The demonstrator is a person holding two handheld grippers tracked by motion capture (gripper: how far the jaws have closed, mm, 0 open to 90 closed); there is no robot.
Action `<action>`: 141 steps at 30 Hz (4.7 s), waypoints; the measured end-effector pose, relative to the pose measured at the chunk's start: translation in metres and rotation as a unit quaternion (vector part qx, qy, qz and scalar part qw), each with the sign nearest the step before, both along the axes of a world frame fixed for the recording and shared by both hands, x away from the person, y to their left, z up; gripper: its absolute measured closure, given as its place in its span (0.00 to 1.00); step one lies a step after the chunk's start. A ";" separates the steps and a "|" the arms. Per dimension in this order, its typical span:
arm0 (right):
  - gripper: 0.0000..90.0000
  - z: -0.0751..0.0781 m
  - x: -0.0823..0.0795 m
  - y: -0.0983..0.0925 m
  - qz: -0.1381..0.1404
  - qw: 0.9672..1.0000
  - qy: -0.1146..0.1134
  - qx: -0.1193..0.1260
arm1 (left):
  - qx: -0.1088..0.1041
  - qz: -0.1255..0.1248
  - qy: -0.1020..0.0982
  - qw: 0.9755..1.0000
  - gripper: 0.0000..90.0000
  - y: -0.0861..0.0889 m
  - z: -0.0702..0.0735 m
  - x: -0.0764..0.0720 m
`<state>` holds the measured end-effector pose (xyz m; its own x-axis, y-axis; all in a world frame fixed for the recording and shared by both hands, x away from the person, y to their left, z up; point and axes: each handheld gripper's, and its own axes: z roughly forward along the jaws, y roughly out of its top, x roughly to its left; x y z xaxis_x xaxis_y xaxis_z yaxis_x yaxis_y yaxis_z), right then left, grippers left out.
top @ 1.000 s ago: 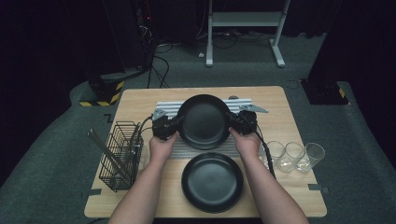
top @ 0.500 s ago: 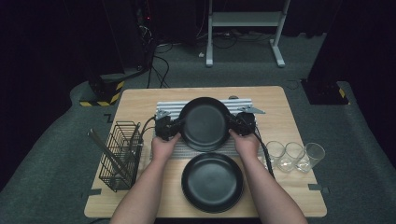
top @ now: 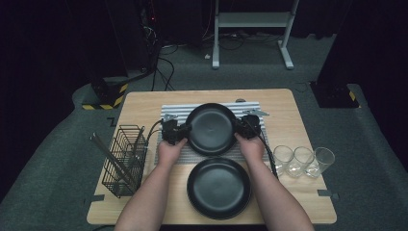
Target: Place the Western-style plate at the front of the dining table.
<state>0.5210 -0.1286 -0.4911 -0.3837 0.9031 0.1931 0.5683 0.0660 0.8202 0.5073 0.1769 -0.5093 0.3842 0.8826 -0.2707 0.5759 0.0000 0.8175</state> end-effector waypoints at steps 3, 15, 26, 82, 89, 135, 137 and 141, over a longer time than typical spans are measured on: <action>0.85 -0.001 0.002 0.001 0.001 1.000 0.003 -0.004 | 0.003 0.000 0.007 1.000 0.78 0.000 -0.001 0.002; 0.84 -0.005 0.013 0.004 0.004 1.000 0.012 -0.021 | 0.003 0.005 0.021 1.000 0.78 0.001 -0.007 0.009; 0.83 -0.011 0.020 0.008 -0.001 0.999 0.022 -0.036 | 0.018 0.011 0.033 0.999 0.78 -0.001 -0.008 0.013; 0.65 0.016 -0.047 0.021 0.013 0.997 -0.028 -0.074 | 0.080 0.031 -0.046 0.995 0.58 -0.033 0.028 -0.043; 0.62 0.016 -0.066 0.018 0.015 0.996 -0.036 -0.075 | 0.081 0.017 -0.042 0.996 0.57 -0.041 0.027 -0.057; 0.59 0.019 -0.162 -0.004 0.070 0.992 -0.076 -0.075 | 0.105 -0.047 -0.072 0.991 0.53 -0.023 0.015 -0.163; 0.59 0.018 -0.165 -0.007 0.068 0.992 -0.075 -0.075 | 0.102 -0.055 -0.068 0.991 0.56 -0.021 0.011 -0.165; 0.59 0.012 -0.167 -0.012 0.071 0.992 -0.065 -0.076 | 0.105 -0.059 -0.062 0.991 0.57 -0.017 0.005 -0.167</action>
